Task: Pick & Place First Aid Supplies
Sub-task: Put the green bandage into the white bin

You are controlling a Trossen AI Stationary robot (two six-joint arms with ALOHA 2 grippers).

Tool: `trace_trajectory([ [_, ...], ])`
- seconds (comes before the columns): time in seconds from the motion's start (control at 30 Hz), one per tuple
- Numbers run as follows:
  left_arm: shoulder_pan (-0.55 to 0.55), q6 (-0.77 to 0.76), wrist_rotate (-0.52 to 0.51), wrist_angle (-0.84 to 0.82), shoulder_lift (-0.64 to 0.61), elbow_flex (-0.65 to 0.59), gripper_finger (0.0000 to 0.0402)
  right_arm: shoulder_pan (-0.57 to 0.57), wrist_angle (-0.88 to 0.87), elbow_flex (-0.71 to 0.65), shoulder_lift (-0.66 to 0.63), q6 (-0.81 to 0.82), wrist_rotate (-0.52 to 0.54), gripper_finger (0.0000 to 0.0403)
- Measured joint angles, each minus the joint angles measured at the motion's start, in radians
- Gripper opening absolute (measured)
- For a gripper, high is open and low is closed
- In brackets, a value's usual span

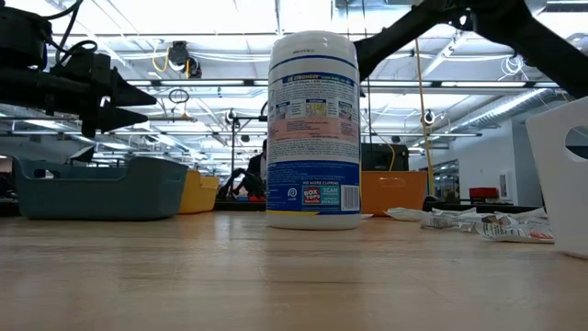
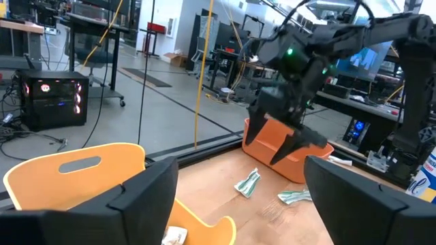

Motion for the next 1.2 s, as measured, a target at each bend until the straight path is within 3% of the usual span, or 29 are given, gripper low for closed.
trace_trajectory([
  [0.23, 0.000, 0.000, 0.000, 0.000, 0.000, 0.000, 0.0332, 0.008, 0.014, 0.000, 0.061, 0.006, -0.001, 0.0318],
  [0.4, 0.000, 0.000, 0.000, 0.000, 0.000, 0.000, 0.0322, 0.011, 0.023, -0.002, 0.078, 0.025, 0.001, 0.0280],
  [0.57, 0.000, 0.000, 0.000, 0.000, 0.000, 0.000, 0.0312, 0.013, 0.046, 0.000, 0.094, 0.023, 0.003, 0.0201],
  [0.8, 0.000, 0.000, 0.000, 0.000, 0.000, 0.000, 0.0306, 0.025, 0.046, -0.006, 0.090, -0.040, 0.006, 0.0037],
  [0.87, 0.000, 0.000, 0.000, 0.000, 0.000, 0.000, 0.0310, 0.027, 0.043, -0.006, 0.092, -0.047, 0.006, 0.0010],
  [1.2, 0.000, 0.000, 0.000, 0.000, 0.000, 0.000, 0.0330, 0.040, -0.043, -0.007, 0.005, -0.045, 0.033, 0.0001],
])
